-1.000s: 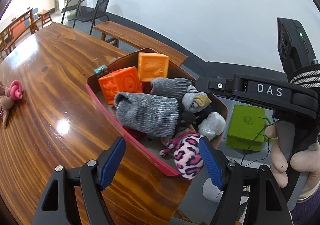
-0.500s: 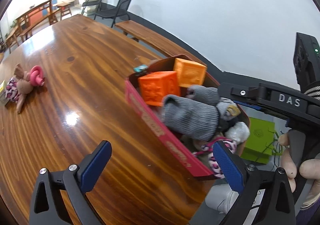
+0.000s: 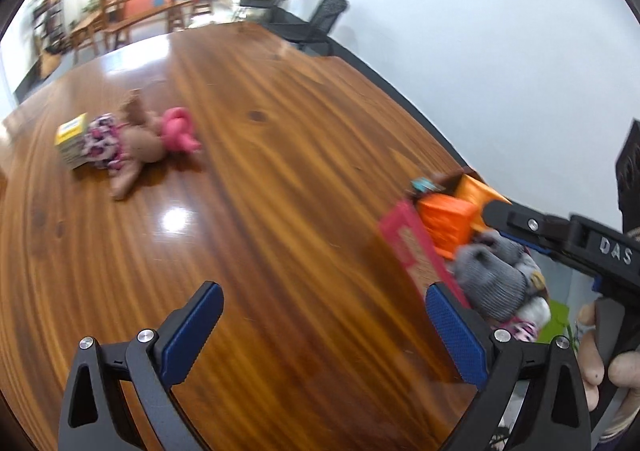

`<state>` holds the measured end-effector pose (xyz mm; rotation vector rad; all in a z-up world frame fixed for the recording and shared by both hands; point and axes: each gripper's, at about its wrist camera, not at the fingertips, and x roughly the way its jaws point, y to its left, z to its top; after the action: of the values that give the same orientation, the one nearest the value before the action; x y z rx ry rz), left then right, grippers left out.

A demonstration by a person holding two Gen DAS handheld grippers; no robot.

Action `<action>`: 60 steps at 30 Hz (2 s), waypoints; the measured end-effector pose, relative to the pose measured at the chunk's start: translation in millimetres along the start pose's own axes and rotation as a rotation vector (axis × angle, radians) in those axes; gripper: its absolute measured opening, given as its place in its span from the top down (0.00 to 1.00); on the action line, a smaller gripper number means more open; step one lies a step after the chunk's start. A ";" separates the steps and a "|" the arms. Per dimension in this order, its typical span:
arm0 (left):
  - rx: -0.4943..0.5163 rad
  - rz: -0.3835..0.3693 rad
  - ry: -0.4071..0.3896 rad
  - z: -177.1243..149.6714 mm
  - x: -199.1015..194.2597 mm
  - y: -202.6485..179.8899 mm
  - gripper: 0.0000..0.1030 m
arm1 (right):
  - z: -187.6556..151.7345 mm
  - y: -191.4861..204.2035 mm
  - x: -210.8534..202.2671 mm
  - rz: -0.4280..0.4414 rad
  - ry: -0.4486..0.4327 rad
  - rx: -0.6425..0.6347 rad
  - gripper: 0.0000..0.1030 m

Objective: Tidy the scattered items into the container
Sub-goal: 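Withdraw both tools from the tray back toward the pile, then grasp the yellow printed box with the left gripper while the right grasps the pink foam knot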

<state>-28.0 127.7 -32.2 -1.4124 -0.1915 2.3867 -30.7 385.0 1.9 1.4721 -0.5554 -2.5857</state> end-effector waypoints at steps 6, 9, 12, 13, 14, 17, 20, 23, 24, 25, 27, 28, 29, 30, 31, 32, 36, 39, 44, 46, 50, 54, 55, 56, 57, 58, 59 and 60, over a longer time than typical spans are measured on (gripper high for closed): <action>-0.098 0.047 -0.031 17.7 -6.3 57.2 0.00 | 9.6 35.0 31.8 0.025 0.041 -0.046 0.45; -0.140 0.064 -0.042 26.6 -6.6 83.7 0.00 | 12.8 49.9 47.6 0.032 0.062 -0.062 0.45; -0.178 0.077 -0.049 34.1 -7.3 108.9 0.00 | 16.3 64.1 65.1 0.035 0.087 -0.074 0.45; -0.185 0.083 -0.050 35.9 -7.6 115.0 0.00 | 16.6 67.0 69.2 0.037 0.093 -0.076 0.45; -0.194 0.089 -0.051 38.3 -6.9 122.7 0.00 | 17.1 71.0 74.8 0.039 0.101 -0.078 0.45; -0.211 0.102 -0.051 43.5 -4.6 139.5 0.00 | 19.1 80.7 87.6 0.042 0.119 -0.089 0.45; -0.233 0.110 -0.058 49.1 -4.0 155.9 0.00 | 22.1 89.7 97.7 0.045 0.133 -0.100 0.45; -0.256 0.124 -0.068 55.0 -2.9 173.2 0.00 | 25.8 101.0 110.2 0.048 0.145 -0.117 0.45; -0.265 0.130 -0.071 56.8 -2.2 179.2 0.00 | 27.2 105.3 114.7 0.052 0.149 -0.120 0.45; -0.272 0.136 -0.073 58.9 -1.5 185.5 0.00 | 29.1 109.8 120.0 0.053 0.152 -0.129 0.45; -0.285 0.153 -0.079 63.0 -0.1 199.1 0.00 | 32.1 117.0 128.7 0.058 0.159 -0.136 0.45; -0.293 0.161 -0.081 64.6 0.4 205.2 0.00 | 33.6 119.9 132.2 0.061 0.162 -0.140 0.45; -0.301 0.166 -0.083 66.4 1.0 210.7 0.00 | 35.4 123.8 136.7 0.064 0.165 -0.145 0.45; -0.311 0.172 -0.087 68.3 1.6 217.2 0.00 | 36.2 127.0 139.8 0.066 0.167 -0.150 0.45; -0.319 0.179 -0.090 70.1 2.1 223.1 0.00 | 37.6 131.0 144.1 0.070 0.170 -0.156 0.45; -0.329 0.188 -0.094 72.7 3.3 230.7 0.00 | 38.4 134.1 147.8 0.072 0.172 -0.161 0.45; -0.347 0.208 -0.102 83.5 9.7 251.2 0.00 | 41.6 147.5 162.5 0.082 0.187 -0.179 0.45; -0.355 0.217 -0.111 93.6 15.4 262.6 0.00 | 43.5 153.0 168.0 0.085 0.189 -0.186 0.45; -0.339 0.234 -0.118 112.6 29.8 275.2 0.00 | 47.5 157.8 178.2 0.084 0.197 -0.183 0.45; -0.343 0.238 -0.118 118.5 35.7 280.4 0.00 | 48.6 158.6 179.6 0.084 0.197 -0.182 0.45; -0.350 0.244 -0.121 126.6 44.3 288.8 0.00 | 51.7 161.3 186.3 0.088 0.200 -0.179 0.42; -0.351 0.248 -0.119 131.8 53.7 297.7 0.00 | 53.5 165.8 192.5 0.094 0.201 -0.184 0.40; -0.356 0.243 -0.121 131.9 54.4 299.8 0.00 | 54.2 167.4 194.2 0.096 0.202 -0.187 0.40; -0.362 0.242 -0.122 131.8 54.7 302.0 0.01 | 54.5 168.7 195.5 0.097 0.203 -0.190 0.40; -0.370 0.238 -0.123 131.8 55.1 304.6 0.01 | 55.1 170.4 197.0 0.098 0.203 -0.193 0.40; -0.377 0.230 -0.126 131.6 55.2 306.7 0.05 | 56.0 172.1 198.7 0.099 0.204 -0.195 0.40; -0.383 0.226 -0.126 131.0 55.3 309.3 0.06 | 56.9 173.2 200.0 0.102 0.204 -0.199 0.40; -0.391 0.228 -0.126 129.4 54.9 312.7 0.07 | 57.8 174.2 201.5 0.103 0.203 -0.200 0.40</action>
<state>-238.2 -133.0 -105.7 -1.5154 -0.5872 2.7384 -198.9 182.9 -70.0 1.5683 -0.3283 -2.3031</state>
